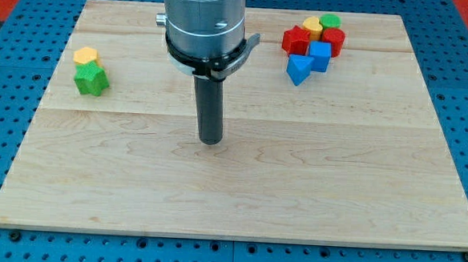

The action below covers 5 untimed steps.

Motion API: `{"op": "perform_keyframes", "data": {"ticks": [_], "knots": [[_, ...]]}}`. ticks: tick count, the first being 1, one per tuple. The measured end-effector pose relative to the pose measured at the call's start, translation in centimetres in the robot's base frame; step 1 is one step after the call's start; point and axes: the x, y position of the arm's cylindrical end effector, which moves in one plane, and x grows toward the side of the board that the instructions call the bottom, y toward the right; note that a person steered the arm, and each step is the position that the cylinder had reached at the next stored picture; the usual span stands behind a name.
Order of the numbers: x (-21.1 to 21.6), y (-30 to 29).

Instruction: Separate the blue triangle from a group of blocks

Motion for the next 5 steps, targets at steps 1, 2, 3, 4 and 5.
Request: {"op": "perform_keyframes", "data": {"ticks": [1, 2, 3, 4, 5], "knots": [[0.0, -2.2], [0.0, -4.7], [-1.2, 7.2], [-3.4, 17.9], [-8.2, 20.0]]}}
